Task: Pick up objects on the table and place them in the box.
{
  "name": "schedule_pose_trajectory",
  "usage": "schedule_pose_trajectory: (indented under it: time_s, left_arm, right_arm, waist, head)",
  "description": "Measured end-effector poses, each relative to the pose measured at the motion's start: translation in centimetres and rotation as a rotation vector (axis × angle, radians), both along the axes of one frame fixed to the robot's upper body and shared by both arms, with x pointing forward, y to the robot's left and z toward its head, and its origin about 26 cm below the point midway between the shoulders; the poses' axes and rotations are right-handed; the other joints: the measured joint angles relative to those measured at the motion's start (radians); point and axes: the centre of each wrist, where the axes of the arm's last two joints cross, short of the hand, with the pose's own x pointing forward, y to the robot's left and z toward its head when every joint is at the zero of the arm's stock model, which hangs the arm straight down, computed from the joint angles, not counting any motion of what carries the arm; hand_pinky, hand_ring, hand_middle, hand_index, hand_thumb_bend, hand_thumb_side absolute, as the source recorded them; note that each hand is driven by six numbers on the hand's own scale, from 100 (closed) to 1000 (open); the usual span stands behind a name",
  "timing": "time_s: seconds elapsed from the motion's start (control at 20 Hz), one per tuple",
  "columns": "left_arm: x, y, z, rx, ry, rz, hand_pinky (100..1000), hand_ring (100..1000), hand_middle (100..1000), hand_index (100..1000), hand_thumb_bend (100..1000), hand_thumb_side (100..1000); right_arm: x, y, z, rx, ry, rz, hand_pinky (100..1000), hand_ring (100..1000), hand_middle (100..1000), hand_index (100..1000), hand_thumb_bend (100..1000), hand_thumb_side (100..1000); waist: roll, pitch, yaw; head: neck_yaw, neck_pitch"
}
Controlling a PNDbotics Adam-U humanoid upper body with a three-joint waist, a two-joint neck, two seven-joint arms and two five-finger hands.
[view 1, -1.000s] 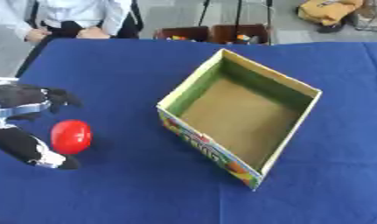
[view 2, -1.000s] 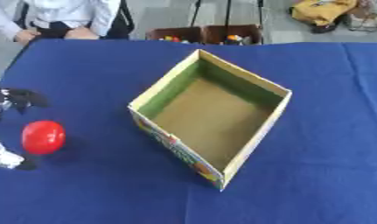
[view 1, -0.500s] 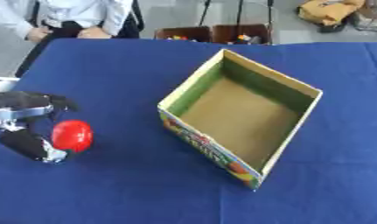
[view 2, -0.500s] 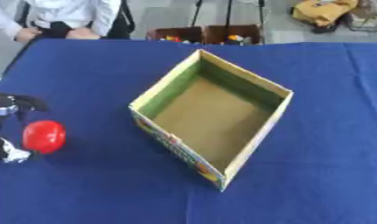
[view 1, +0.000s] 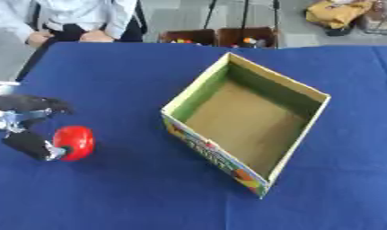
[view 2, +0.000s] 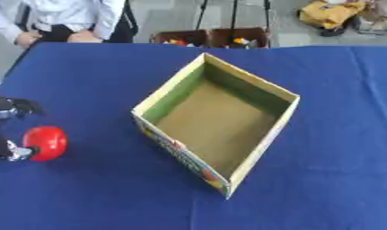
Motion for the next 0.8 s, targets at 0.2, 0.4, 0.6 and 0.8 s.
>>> schedule_pose_trajectory:
  time_s: [0.2, 0.4, 0.6, 0.8]
  left_arm:
    - [0.8, 0.8, -1.0, -0.017, 0.036, 0.027, 586, 861, 1000, 1000, 393, 538]
    - [1.4, 1.4, -1.5, -0.033, 0.061, 0.041, 560, 831, 1000, 1000, 405, 530]
    - [1.8, 1.8, -2.0, -0.042, 0.078, 0.05, 534, 809, 1000, 1000, 378, 509]
    - [2.3, 2.2, -2.0, -0.032, 0.083, 0.068, 506, 791, 1000, 1000, 373, 491]
  right_arm:
    - [0.0, 0.0, 0.0, 0.001, 0.0, 0.001, 747, 753, 734, 796, 100, 1000]
    - [0.0, 0.0, 0.0, 0.001, 0.0, 0.001, 748, 754, 733, 793, 100, 1000]
    - [0.0, 0.0, 0.0, 0.002, 0.003, 0.0, 748, 754, 731, 780, 100, 1000]
    - [0.0, 0.1, -0.1, 0.003, 0.006, 0.0, 749, 754, 730, 761, 100, 1000]
  waist:
    - [0.0, 0.004, -0.005]
    - [0.0, 0.005, -0.007]
    - [0.0, 0.006, -0.01]
    - [0.0, 0.007, -0.012]
  head:
    - [0.003, -0.007]
    - [0.005, -0.008]
    - [0.008, -0.01]
    - [0.011, -0.012]
